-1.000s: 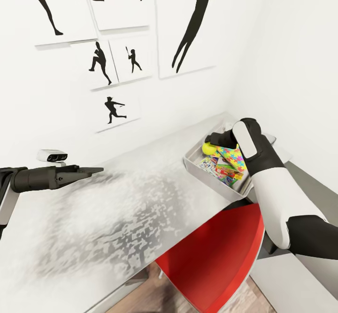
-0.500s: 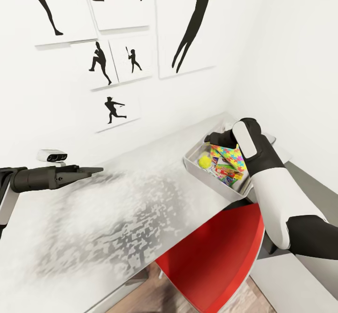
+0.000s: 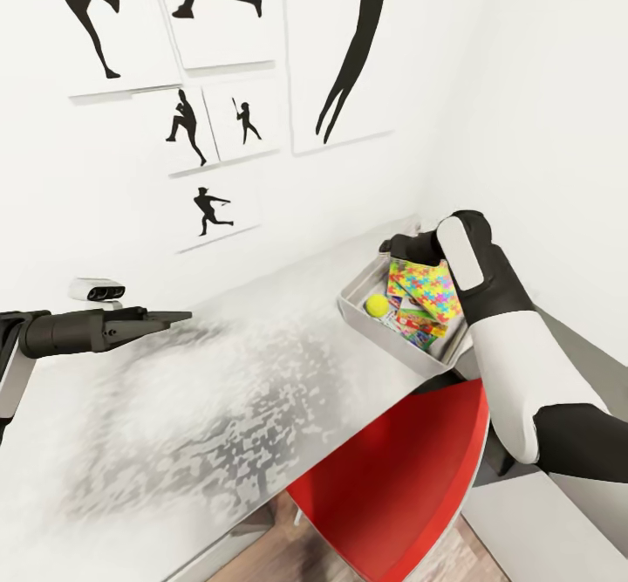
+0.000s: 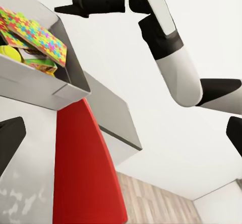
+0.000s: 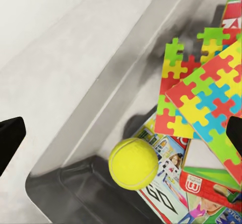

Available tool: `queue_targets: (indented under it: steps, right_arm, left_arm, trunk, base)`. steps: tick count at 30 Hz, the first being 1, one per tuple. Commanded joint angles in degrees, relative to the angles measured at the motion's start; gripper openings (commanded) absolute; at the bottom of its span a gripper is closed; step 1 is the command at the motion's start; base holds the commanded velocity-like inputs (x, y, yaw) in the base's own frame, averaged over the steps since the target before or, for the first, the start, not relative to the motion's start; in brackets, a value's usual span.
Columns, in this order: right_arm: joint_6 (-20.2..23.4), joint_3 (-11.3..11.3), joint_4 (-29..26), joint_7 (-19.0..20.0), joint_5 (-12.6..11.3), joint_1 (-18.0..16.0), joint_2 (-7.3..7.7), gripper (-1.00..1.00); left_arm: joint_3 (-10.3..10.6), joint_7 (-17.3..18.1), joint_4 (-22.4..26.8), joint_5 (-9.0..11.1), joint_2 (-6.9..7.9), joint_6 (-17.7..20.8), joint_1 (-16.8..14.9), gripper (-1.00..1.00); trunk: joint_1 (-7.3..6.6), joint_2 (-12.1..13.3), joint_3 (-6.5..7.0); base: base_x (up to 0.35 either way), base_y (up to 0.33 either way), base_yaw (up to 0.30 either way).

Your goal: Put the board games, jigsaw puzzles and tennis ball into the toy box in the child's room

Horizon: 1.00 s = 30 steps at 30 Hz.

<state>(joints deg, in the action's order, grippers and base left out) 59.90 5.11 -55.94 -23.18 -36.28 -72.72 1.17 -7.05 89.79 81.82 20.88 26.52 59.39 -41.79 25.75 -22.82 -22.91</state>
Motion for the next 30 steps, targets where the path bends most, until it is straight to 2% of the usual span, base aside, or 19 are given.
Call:
queue_targets:
  steps: [1, 5, 7, 10, 11, 12, 13, 15, 16, 18, 19, 20, 21, 22, 25, 28, 30]
  right_arm:
    - [0.1, 0.15, -0.72, -0.56, -0.7, -0.05, 0.06, 1.0]
    - [0.1, 0.06, -3.41, -0.49, -1.36, -0.05, 0.13, 1.0]
    - [0.1, 0.04, -5.99, -0.43, -2.85, -0.04, 0.25, 1.0]
    - [0.1, 0.08, -9.48, -0.4, -6.01, 0.27, 1.31, 1.0]
    - [0.1, 0.09, -11.45, -0.39, -8.52, 0.8, 2.25, 1.0]
    - [0.1, 0.09, -12.47, -0.39, -10.05, 1.17, 2.8, 1.0]
    - [0.1, 0.08, -15.78, -0.38, -15.65, 2.76, 4.82, 1.0]
    - [0.1, 0.02, -20.31, -0.38, -25.13, 6.1, 8.79, 1.0]
    - [0.1, 0.02, -21.39, -0.38, -27.53, 7.05, 9.87, 1.0]
    - [0.1, -0.06, -25.35, -0.35, -37.29, 11.27, 14.12, 1.0]
    - [0.1, -0.11, -26.23, -0.33, -39.62, 12.38, 15.06, 1.0]
    - [0.1, -0.25, -27.86, -0.32, -44.01, 14.57, 16.7, 1.0]
    - [0.1, -0.4, -28.66, -0.29, -45.98, 15.61, 17.42, 1.0]
    - [0.1, -0.82, -30.18, -0.26, -49.4, 17.56, 18.58, 1.0]
    - [0.1, -2.25, -32.54, -0.08, -54.17, 21.13, 19.89, 1.0]
    - [0.1, -4.02, -33.63, 1.53, -56.45, 24.78, 20.43, 1.0]
    - [0.1, -5.07, -34.0, 5.01, -57.17, 27.59, 20.65, 1.0]
  left_arm:
    - [-0.01, 0.21, 0.01, -0.03, 0.02, 0.61, -0.04, 1.0]
    - [-0.22, 0.21, 0.01, -0.04, 0.02, 0.61, -0.04, 1.0]
    - [-0.29, 0.21, 0.01, -0.04, 0.04, 0.61, -0.04, 1.0]
    - [-0.32, 0.21, -0.04, -0.05, 0.08, 0.61, -0.04, 1.0]
    - [-0.32, 0.21, -0.09, -0.05, 0.09, 0.61, -0.01, 1.0]
    - [-0.34, 0.21, -0.1, -0.05, 0.1, 0.61, 0.0, 1.0]
    - [-0.38, 0.21, -0.14, -0.06, 0.1, 0.61, 0.02, 1.0]
    - [-0.41, 0.21, -0.17, -0.06, 0.28, 0.61, 0.08, 1.0]
    - [-0.41, 0.21, -0.19, -0.06, 0.37, 0.61, 0.09, 1.0]
    - [-0.39, 0.21, -0.27, -0.05, 1.17, 0.61, 0.18, 1.0]
    - [-0.38, 0.21, -0.29, -0.05, 1.41, 0.61, 0.2, 1.0]
    - [-0.36, 0.21, -0.32, -0.05, 1.82, 0.61, 0.27, 1.0]
    - [-0.37, 0.21, -0.35, -0.05, 1.97, 0.61, 0.32, 1.0]
    - [-0.39, 0.21, -0.38, -0.02, 2.23, 0.6, 0.39, 1.0]
    - [-0.41, 0.21, -0.6, 0.02, 2.72, 0.57, 0.61, 1.0]
    - [-0.42, 0.21, -0.83, 0.0, 3.07, 0.52, 0.83, 1.0]
    - [-0.42, 0.21, -1.0, -0.02, 3.3, 0.49, 0.97, 1.0]
  trunk:
    - [0.04, -0.09, 0.0]
    - [0.04, -0.09, 0.37]
    - [0.04, -0.09, 0.56]
    - [0.04, -0.09, 0.83]
    - [0.04, -0.09, 0.92]
    - [0.04, -0.09, 1.01]
    - [0.04, -0.09, 1.1]
    - [0.04, -0.09, 1.28]
    - [0.04, -0.09, 1.36]
    - [0.04, -0.09, 1.54]
    - [0.04, -0.09, 1.63]
    - [0.04, -0.09, 1.71]
    - [0.04, -0.09, 1.8]
    - [0.04, -0.09, 1.89]
    - [0.04, -0.09, 2.15]
    - [0.04, -0.09, 2.41]
    - [0.04, -0.09, 2.58]
  base:
    - [0.0, 0.0, -0.032]
    - [0.0, 0.0, -0.052]
    - [0.0, 0.0, -0.067]
    - [0.0, 0.0, -0.101]
    - [0.0, 0.0, -0.133]
    - [0.0, 0.0, -0.146]
    - [0.0, 0.0, -0.157]
    - [0.0, 0.0, -0.166]
    - [0.0, 0.0, -0.17]
    - [0.0, 0.0, -0.172]
    - [0.0, 0.0, -0.174]
    - [0.0, 0.0, -0.174]
    - [0.0, 0.0, -0.175]
    - [0.0, 0.0, -0.175]
    - [0.0, 0.0, -0.175]
    - [0.0, 0.0, -0.174]
    - [0.0, 0.0, -0.169]
